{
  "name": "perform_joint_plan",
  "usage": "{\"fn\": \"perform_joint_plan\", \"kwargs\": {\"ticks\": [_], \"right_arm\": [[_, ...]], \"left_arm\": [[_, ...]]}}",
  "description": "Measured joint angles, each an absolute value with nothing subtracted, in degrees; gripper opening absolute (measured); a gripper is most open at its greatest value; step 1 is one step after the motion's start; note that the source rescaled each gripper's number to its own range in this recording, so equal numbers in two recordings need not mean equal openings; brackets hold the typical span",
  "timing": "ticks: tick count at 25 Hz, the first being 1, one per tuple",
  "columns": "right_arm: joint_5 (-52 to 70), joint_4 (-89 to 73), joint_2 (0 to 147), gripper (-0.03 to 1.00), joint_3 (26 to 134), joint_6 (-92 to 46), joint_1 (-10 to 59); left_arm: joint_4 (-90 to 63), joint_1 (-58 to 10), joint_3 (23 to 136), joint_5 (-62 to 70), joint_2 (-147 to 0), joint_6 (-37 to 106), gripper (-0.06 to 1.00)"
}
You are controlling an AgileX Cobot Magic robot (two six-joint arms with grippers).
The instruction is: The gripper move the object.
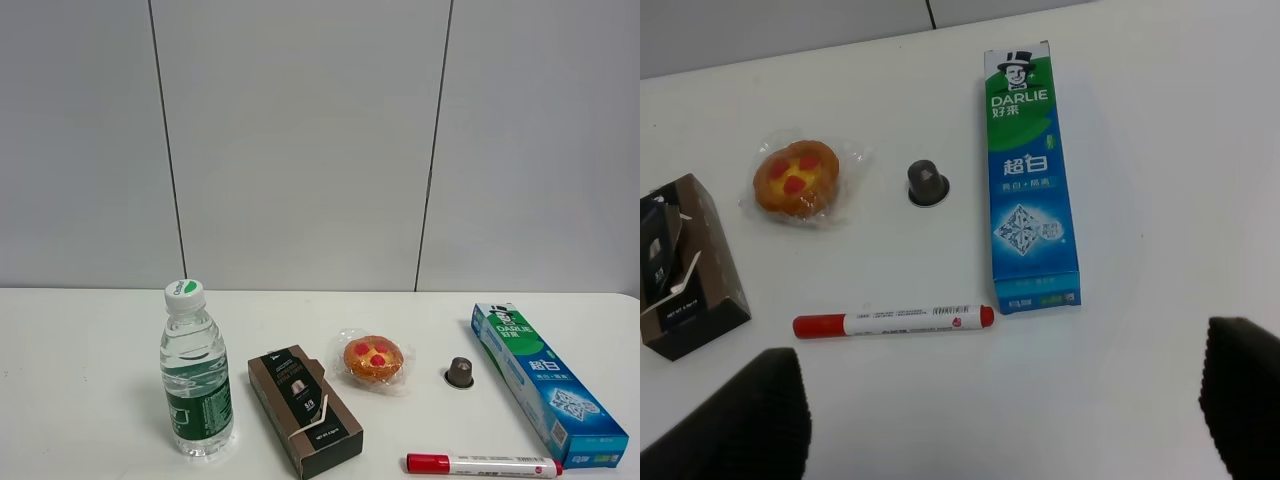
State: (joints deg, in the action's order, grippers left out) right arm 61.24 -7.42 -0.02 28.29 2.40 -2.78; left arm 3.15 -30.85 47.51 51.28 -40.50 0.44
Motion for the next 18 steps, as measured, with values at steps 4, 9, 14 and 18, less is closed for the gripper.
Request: {"fn": "perform_joint_plan", "kwargs": {"ticks": [4,9,14,18], "right_arm": [[61.24,-7.42,-0.02,1.00,28.29,2.40,-2.78],[61.24,-7.42,-0.02,1.00,28.29,2.40,-2.78],[61.24,-7.42,-0.02,1.00,28.29,2.40,-2.78],[61.24,-7.42,-0.02,1.00,28.29,2.40,-2.78]], "left_arm": [[8.52,-26.34,48.04,57.06,-32.92,-2.13,0.69],[10.04,-17.73,48.04,64.67,-25.11,-3.25,0.69],[8.35,-9.46,48.04,69.60,-19.25,-6.31,0.69],[8.63,-3.00,44.66,69.60,-13.67,-7.79,0.69]]}}
